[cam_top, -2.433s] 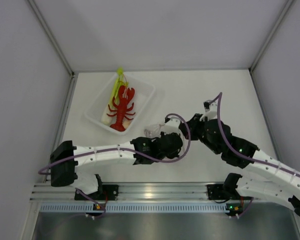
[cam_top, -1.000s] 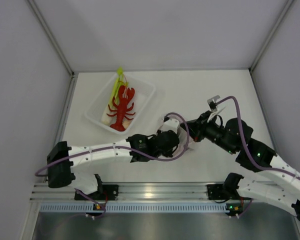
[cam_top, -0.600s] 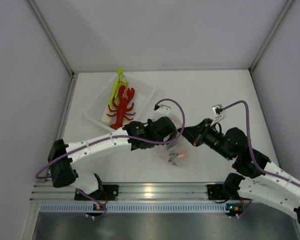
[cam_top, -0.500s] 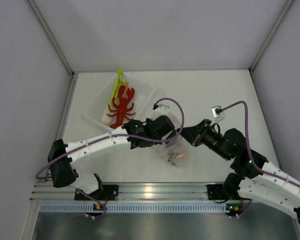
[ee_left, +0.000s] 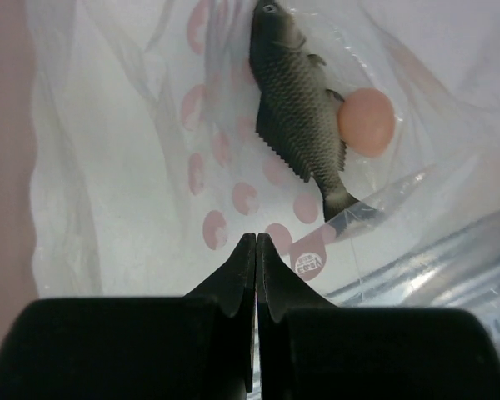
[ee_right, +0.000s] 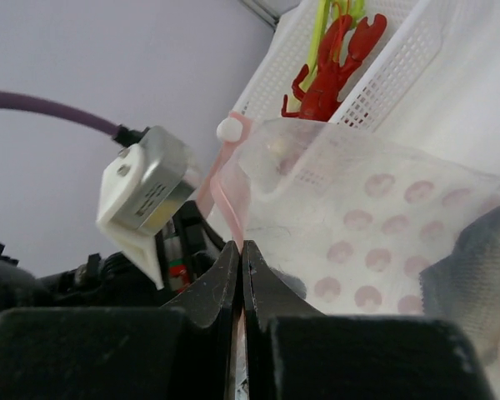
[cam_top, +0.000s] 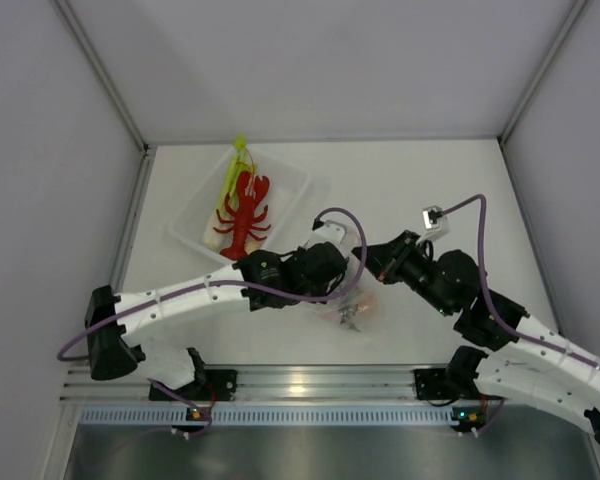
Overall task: Open the zip-top bag and remove the fake food
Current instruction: Pick up the fake fish from the zipper food storage bag.
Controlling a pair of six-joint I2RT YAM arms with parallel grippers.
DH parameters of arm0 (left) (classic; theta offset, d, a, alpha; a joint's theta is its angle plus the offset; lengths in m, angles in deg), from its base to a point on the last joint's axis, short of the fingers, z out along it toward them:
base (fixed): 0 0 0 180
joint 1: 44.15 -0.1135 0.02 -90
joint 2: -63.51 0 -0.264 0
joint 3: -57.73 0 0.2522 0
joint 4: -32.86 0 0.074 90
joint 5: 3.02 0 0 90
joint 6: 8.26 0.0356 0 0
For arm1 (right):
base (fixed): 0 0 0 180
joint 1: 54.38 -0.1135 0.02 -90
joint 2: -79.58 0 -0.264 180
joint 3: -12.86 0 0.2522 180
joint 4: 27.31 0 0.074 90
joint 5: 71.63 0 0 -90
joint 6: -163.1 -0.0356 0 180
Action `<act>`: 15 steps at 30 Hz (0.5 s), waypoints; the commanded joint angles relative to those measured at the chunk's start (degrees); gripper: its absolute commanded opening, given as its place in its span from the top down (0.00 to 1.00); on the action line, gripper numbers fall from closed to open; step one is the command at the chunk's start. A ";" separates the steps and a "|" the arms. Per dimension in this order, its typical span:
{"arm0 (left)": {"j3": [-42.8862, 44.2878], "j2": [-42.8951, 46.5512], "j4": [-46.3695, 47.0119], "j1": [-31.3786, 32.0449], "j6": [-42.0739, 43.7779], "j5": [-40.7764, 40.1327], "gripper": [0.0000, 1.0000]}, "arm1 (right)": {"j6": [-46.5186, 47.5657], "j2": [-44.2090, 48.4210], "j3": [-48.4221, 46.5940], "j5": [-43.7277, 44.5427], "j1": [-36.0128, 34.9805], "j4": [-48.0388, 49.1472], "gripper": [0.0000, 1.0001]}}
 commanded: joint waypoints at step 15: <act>-19.02 10.54 34.28 5.13 12.33 10.33 1.00 | 3.02 -1.77 -7.05 1.01 2.87 -3.60 1.00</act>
